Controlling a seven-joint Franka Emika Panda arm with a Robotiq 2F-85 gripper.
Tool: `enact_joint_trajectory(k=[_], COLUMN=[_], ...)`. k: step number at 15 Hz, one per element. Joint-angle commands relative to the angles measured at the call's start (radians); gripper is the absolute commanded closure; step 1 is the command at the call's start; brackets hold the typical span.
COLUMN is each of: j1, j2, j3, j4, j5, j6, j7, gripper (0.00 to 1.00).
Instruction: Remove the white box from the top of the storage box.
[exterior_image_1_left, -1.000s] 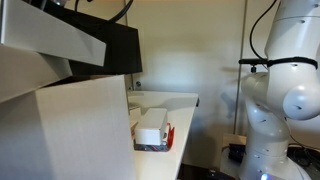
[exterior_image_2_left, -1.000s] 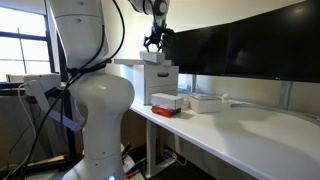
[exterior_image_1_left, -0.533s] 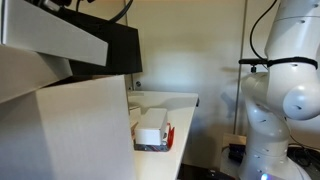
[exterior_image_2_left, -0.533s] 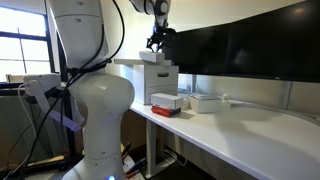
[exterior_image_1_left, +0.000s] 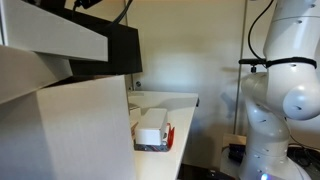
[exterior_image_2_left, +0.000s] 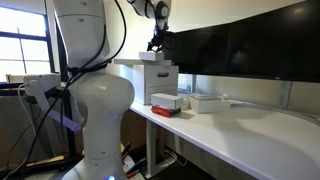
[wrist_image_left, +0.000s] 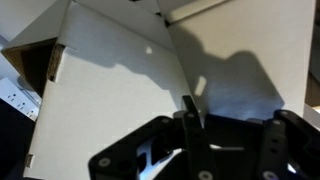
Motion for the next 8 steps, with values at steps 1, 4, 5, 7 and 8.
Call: enact_joint_trajectory(k=[1, 4, 5, 7, 8], j1=[0.001, 0.002, 0.003, 0.006, 0.007], j2=[0.018, 0.029, 0.033, 0.046, 0.057], j3=[0.021, 0.029, 0.032, 0.04, 0.046], j4=[-0.012, -0.005, -0.002, 0.009, 0.019], j5=[-0.01, -0.019, -0.022, -0.032, -0.037], j6=[0.037, 0.057, 0.062, 0.076, 0.082], j7=[0.032, 0.05, 0.056, 0.071, 0.077], gripper=[0.91, 0.93, 0.66, 0.6, 0.53])
